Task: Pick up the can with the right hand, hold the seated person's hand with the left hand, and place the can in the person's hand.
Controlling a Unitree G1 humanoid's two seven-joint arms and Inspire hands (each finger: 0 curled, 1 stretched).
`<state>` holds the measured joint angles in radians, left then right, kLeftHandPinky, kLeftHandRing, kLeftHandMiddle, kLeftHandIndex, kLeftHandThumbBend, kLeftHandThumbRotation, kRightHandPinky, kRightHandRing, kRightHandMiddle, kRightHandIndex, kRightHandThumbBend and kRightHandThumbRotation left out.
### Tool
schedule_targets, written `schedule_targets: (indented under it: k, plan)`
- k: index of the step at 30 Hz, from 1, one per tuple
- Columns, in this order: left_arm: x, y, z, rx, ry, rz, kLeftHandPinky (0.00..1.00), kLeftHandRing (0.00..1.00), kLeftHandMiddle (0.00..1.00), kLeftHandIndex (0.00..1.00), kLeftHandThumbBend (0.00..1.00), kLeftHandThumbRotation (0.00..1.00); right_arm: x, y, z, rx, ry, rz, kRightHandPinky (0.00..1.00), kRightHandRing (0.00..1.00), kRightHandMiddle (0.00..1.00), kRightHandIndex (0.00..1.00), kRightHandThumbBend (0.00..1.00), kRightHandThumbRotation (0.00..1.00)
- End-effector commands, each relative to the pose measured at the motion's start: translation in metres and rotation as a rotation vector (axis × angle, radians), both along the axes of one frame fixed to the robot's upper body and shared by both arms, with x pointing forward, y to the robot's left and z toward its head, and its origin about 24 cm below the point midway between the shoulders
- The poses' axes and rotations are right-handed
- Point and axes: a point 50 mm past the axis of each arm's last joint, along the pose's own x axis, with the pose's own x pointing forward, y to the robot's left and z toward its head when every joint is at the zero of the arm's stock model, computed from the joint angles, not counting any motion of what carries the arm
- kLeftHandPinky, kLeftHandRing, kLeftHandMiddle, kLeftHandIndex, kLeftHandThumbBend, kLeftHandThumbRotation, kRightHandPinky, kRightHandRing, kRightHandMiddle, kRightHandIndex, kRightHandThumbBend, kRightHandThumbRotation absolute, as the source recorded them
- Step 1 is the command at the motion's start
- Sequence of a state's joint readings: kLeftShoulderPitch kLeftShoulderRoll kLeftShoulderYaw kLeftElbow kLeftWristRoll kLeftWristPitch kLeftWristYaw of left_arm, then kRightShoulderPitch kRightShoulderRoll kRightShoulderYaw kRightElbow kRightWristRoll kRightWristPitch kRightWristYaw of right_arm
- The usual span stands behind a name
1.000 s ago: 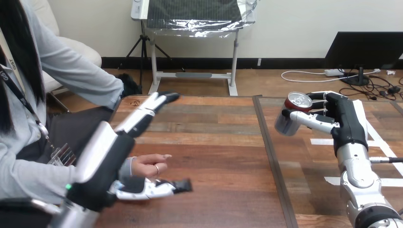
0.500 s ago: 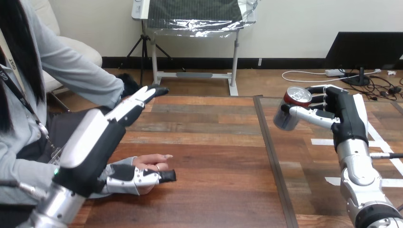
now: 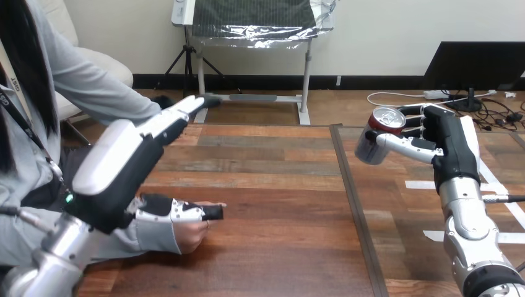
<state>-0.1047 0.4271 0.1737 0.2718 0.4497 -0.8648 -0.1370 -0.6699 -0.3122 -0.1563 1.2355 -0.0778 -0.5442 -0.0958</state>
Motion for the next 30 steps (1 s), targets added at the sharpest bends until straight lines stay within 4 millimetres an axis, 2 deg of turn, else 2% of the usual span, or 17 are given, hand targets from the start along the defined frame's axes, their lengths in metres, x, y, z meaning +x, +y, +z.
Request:
schedule_targets:
  k: [1, 30]
  plan:
    - [0.015, 0.002, 0.013, 0.049, -0.033, -0.003, 0.79, 0.89, 0.91, 0.90, 1.00, 0.17, 0.013, -0.001, 0.036, -0.023, -0.158, 0.024, 0.41, 0.46, 0.51, 0.53, 0.76, 0.00]
    - [0.044, 0.026, -0.004, 0.324, 0.170, 0.034, 0.81, 0.88, 0.89, 0.88, 1.00, 0.17, 0.010, 0.000, 0.040, -0.003, -0.205, 0.047, 0.40, 0.46, 0.50, 0.52, 0.75, 0.00]
